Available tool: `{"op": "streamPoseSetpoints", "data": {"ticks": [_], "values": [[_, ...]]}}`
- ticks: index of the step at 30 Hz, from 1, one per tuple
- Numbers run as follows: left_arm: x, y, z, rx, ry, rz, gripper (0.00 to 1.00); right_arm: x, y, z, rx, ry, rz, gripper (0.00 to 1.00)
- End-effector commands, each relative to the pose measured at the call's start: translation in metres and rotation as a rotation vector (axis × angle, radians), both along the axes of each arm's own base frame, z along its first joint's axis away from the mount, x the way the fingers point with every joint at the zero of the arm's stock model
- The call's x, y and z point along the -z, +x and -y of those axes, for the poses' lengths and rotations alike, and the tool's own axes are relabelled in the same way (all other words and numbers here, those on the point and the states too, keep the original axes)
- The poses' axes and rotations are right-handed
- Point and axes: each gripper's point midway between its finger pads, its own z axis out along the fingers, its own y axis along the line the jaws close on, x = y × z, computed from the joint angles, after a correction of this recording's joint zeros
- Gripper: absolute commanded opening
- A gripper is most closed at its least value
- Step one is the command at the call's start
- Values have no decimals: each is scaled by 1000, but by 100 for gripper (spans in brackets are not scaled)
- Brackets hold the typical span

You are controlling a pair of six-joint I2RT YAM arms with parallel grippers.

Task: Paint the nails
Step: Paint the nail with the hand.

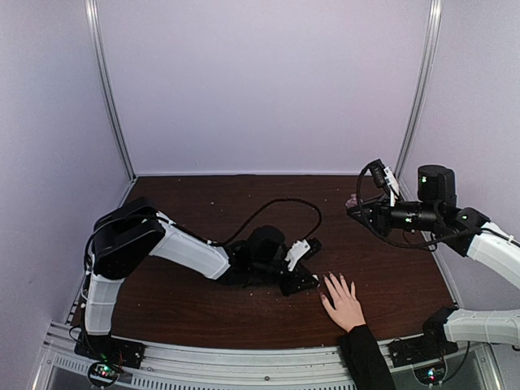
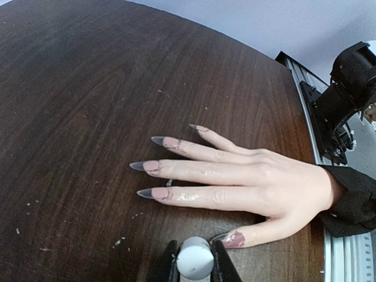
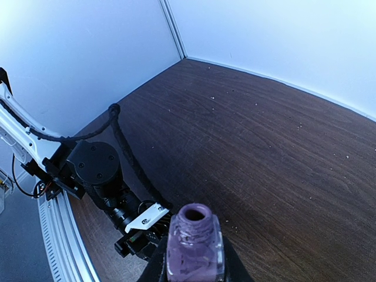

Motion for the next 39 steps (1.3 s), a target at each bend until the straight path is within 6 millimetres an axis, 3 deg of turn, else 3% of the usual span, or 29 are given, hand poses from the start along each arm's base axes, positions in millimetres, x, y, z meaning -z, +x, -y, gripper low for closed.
{"op": "streamPoseSetpoints", "data": {"ticks": [1, 12, 18, 39], "values": [[-27, 9, 1, -29, -79, 44, 0, -4, 2, 0, 4, 18, 17, 0], [-46, -7, -2, 43, -173, 50, 0, -5, 1, 0, -1, 21, 17, 0], [-44, -15, 3, 92, -174, 22, 0, -4, 1, 0, -1, 20, 17, 0], [-29, -16, 13, 112, -133, 1, 0, -5, 1, 1, 5, 17, 21, 0]]}}
